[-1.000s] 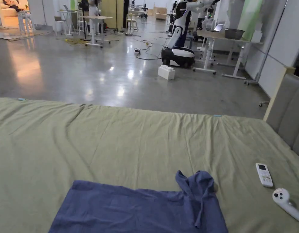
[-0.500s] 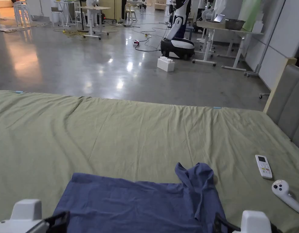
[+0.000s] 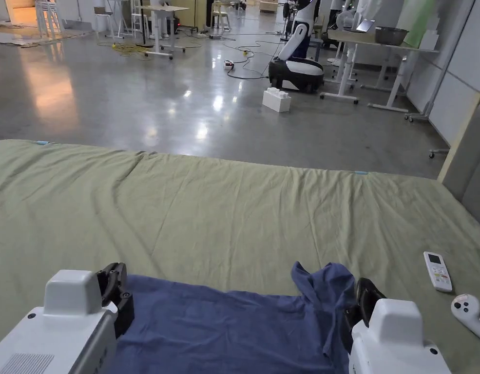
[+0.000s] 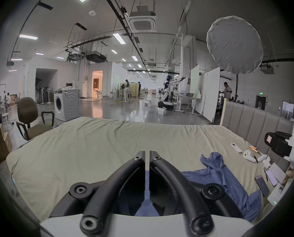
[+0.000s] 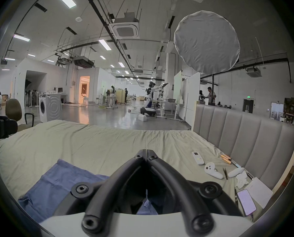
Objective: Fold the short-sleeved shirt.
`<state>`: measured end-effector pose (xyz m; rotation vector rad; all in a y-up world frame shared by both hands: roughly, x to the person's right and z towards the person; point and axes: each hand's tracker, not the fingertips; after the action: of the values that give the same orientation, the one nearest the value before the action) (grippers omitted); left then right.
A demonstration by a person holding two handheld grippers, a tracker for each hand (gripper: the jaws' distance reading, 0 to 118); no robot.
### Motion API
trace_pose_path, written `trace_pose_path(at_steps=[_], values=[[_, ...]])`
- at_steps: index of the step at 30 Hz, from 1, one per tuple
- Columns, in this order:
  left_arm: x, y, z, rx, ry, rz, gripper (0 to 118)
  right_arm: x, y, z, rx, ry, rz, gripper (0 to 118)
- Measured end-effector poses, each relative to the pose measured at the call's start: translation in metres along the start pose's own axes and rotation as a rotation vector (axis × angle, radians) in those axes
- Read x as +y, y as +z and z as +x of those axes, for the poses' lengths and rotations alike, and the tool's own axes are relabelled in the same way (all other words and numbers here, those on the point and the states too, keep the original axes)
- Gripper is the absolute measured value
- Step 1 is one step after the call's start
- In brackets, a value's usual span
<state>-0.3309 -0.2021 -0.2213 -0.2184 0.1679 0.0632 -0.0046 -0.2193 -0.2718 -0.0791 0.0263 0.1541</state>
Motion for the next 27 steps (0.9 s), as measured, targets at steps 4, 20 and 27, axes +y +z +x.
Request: trace_pose_path(at_steps=[4,20,27], values=[[-0.006,-0.005,-0.005,0.008,-0.018,-0.048,1,-0.007,-0.005,-0.003,0.008,-0.006,-0.020,1],[-0.044,-0.239,-0.096,-0.011,0.082,-0.589,43,-0.050,-0.060,0.005,0.010,0.015,-0.188,1],[-0.075,-0.338,-0.096,-0.015,0.089,-0.744,76,-0.074,-0.078,0.023,-0.032,0.040,-0.273,1]])
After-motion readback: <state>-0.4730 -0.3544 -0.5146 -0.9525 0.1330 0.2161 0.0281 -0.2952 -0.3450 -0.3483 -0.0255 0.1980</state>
